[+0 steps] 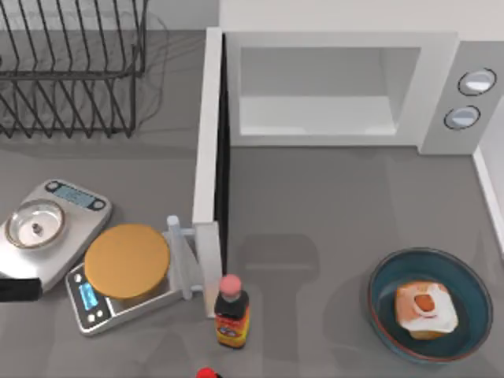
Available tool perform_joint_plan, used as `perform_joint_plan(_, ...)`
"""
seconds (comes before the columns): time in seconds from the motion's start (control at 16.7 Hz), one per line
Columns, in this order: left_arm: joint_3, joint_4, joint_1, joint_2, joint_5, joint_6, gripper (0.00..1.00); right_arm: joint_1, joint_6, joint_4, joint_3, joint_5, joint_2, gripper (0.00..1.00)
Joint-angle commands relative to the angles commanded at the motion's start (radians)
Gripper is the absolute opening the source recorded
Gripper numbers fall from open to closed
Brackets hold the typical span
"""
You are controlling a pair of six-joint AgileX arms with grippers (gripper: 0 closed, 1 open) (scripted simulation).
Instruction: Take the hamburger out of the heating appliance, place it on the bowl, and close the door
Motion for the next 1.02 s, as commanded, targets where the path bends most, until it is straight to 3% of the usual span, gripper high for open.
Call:
perform_joint_plan(0.3, 0.000, 0.021, -0.191, 0.020, -0.191, 0.000, 0.00, 0.000, 0.000, 0.000, 0.000, 0.000, 0.000, 1.00)
perform_joint_plan(0.72, -0.003, 0.038, -0.215, 0.035, -0.215, 0.000, 0.00, 0.000, 0.000, 0.000, 0.000, 0.000, 0.000, 1.00)
perform_joint_plan(1.02, -0.030, 0.261, -0.281, 0.234, -0.280, 0.004, 0.00, 0.000, 0.000, 0.000, 0.000, 0.000, 0.000, 1.00)
